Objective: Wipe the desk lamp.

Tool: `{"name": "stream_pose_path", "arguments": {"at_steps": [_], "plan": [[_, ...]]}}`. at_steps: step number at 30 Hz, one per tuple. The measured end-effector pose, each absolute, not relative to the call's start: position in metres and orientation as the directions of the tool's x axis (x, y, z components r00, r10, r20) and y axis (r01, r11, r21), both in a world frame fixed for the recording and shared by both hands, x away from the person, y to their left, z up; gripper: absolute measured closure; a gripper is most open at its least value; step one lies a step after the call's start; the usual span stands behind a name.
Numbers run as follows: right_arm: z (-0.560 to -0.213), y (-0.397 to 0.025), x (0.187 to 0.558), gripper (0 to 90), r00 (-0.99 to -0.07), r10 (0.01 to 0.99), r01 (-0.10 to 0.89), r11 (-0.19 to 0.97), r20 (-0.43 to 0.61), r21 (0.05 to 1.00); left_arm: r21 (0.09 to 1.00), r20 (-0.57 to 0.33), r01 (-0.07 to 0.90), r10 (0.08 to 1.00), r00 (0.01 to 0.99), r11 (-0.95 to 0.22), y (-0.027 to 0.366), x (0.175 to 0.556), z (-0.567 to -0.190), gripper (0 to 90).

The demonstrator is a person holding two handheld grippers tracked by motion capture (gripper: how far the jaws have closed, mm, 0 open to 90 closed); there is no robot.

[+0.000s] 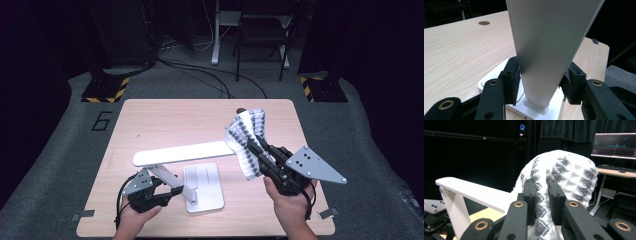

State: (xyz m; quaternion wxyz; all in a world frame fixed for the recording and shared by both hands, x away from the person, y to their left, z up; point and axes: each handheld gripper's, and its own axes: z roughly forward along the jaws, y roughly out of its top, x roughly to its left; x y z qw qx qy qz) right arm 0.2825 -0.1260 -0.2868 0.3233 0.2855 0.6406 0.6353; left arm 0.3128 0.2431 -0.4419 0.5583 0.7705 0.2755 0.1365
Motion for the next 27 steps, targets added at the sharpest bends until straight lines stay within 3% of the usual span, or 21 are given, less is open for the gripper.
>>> {"name": "stream_pose_path", "arguments": {"at_steps": [14, 27], "plan": [[-0.284, -0.121, 0.282, 79.4, -0.605, 0.791, -0.035, 0.086, -0.090, 0.996, 0.937, -0.100, 0.273, 0.579, 0.809, -0.218, 0.238, 0.316, -0.442, 54.3], [-0.287, -0.093, 0.284, 79.4, -0.653, 0.750, -0.018, 0.123, -0.105, 0.992, 0.940, -0.104, 0.268, 0.571, 0.814, -0.211, 0.237, 0.316, -0.443, 54.3]]}}
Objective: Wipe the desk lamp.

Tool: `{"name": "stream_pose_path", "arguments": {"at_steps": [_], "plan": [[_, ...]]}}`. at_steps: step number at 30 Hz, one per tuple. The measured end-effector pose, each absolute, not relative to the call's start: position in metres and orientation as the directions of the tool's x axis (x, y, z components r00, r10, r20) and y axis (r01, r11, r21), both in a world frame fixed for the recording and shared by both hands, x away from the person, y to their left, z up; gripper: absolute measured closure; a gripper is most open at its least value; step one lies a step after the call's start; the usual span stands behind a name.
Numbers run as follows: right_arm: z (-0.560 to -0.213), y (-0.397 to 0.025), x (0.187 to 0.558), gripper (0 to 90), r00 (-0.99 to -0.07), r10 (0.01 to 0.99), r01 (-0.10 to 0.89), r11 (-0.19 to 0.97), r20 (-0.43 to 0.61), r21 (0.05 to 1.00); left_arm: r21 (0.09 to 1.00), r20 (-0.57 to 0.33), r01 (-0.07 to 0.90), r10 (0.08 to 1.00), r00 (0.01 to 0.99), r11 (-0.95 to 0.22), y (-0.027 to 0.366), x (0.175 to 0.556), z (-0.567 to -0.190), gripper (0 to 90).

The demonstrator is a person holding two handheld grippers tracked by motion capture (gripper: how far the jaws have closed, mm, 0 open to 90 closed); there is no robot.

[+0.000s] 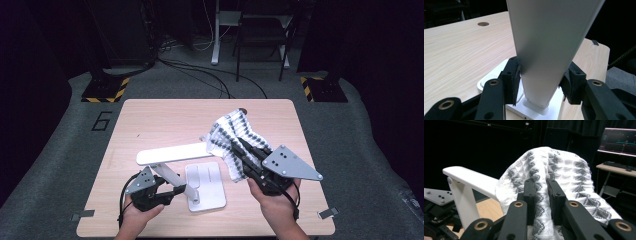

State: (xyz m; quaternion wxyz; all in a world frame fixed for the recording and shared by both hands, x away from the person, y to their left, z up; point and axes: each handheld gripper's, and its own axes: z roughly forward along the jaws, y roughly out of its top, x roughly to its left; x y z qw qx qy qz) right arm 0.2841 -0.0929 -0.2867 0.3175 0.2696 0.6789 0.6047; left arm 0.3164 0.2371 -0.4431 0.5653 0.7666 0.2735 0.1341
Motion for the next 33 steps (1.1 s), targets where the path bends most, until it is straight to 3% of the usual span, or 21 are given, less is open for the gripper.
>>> {"name": "stream_pose_path", "arguments": {"at_steps": [22, 33], "plan": [[-0.286, -0.051, 0.286, 79.3, -0.708, 0.697, -0.015, 0.145, -0.113, 0.989, 0.941, -0.109, 0.270, 0.572, 0.813, -0.204, 0.237, 0.316, -0.444, 54.2], [-0.283, -0.062, 0.288, 79.3, -0.688, 0.718, 0.003, 0.152, -0.108, 0.988, 0.940, -0.103, 0.266, 0.568, 0.816, -0.213, 0.237, 0.316, -0.444, 54.2]]}}
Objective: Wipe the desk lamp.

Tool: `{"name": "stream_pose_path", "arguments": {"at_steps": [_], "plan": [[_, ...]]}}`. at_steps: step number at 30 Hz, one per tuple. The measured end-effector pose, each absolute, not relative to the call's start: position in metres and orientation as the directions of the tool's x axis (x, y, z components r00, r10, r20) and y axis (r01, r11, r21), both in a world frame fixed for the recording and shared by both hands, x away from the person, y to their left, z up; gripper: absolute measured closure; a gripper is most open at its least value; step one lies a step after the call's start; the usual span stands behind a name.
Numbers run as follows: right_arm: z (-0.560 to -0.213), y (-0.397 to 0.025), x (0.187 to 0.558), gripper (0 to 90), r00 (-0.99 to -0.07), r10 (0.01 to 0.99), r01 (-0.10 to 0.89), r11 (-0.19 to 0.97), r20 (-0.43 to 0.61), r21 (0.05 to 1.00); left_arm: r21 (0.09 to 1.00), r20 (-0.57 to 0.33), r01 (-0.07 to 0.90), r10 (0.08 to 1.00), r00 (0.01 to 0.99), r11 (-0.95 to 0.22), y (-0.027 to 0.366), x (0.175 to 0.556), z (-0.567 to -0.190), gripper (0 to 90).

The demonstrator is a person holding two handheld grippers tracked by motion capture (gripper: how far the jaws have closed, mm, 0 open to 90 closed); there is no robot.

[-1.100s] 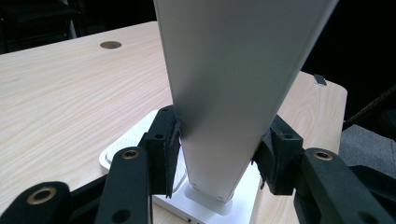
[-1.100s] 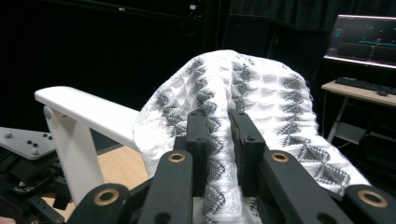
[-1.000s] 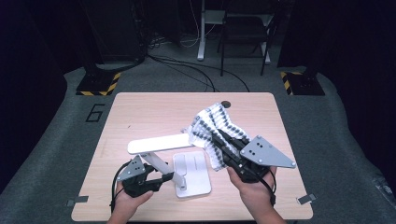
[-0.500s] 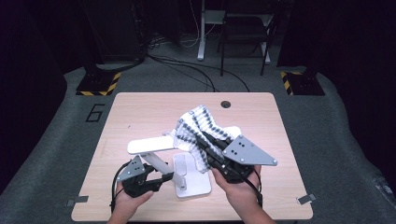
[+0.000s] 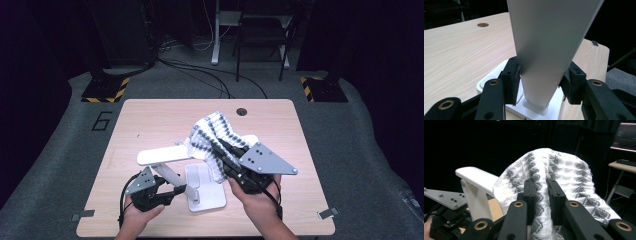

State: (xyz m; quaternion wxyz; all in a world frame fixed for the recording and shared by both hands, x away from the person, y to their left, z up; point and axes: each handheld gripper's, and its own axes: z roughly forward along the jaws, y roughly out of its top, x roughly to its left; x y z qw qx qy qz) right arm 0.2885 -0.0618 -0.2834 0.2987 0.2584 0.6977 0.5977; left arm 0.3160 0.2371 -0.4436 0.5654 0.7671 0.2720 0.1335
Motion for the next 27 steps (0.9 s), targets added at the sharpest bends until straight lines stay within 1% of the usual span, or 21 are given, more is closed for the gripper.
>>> {"name": "stream_pose_path", "arguments": {"at_steps": [15, 21, 27], "plan": [[-0.280, -0.102, 0.293, 79.3, -0.612, 0.787, 0.026, 0.124, -0.082, 0.992, 0.942, -0.103, 0.265, 0.571, 0.814, -0.208, 0.236, 0.316, -0.444, 54.2], [-0.280, -0.097, 0.293, 79.0, -0.616, 0.783, 0.024, 0.125, -0.083, 0.992, 0.941, -0.104, 0.267, 0.575, 0.812, -0.207, 0.237, 0.316, -0.444, 54.2], [-0.282, -0.082, 0.292, 78.9, -0.636, 0.767, 0.028, 0.135, -0.087, 0.991, 0.939, -0.100, 0.269, 0.578, 0.810, -0.215, 0.237, 0.315, -0.443, 54.1]]}}
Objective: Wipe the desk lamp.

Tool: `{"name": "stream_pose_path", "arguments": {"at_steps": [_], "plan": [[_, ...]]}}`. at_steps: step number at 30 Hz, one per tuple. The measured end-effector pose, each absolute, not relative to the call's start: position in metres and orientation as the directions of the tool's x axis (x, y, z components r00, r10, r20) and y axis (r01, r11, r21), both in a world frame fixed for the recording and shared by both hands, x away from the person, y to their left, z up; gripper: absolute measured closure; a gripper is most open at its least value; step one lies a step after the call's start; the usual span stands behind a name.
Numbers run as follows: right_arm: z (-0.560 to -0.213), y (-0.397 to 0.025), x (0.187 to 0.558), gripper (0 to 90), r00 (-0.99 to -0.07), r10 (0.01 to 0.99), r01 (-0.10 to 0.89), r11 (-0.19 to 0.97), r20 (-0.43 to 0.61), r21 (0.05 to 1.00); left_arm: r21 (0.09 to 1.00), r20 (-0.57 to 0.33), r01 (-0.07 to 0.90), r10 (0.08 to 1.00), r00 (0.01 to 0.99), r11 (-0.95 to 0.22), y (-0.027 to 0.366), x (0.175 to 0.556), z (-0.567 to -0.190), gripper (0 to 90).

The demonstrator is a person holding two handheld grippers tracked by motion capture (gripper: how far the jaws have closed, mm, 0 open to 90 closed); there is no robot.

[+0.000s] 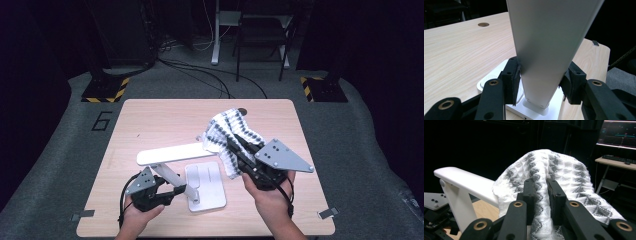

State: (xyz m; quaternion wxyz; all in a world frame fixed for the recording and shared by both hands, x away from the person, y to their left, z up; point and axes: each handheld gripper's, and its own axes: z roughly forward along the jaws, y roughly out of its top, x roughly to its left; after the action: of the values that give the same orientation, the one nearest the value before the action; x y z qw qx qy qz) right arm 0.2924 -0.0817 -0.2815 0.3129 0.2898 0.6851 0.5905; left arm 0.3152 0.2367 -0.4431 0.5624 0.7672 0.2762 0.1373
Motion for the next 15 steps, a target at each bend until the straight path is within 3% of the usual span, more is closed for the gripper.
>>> {"name": "stream_pose_path", "arguments": {"at_steps": [15], "plan": [[-0.283, -0.052, 0.293, 78.9, -0.686, 0.723, 0.023, 0.142, -0.088, 0.990, 0.941, -0.105, 0.269, 0.575, 0.811, -0.208, 0.236, 0.315, -0.444, 54.1]]}}
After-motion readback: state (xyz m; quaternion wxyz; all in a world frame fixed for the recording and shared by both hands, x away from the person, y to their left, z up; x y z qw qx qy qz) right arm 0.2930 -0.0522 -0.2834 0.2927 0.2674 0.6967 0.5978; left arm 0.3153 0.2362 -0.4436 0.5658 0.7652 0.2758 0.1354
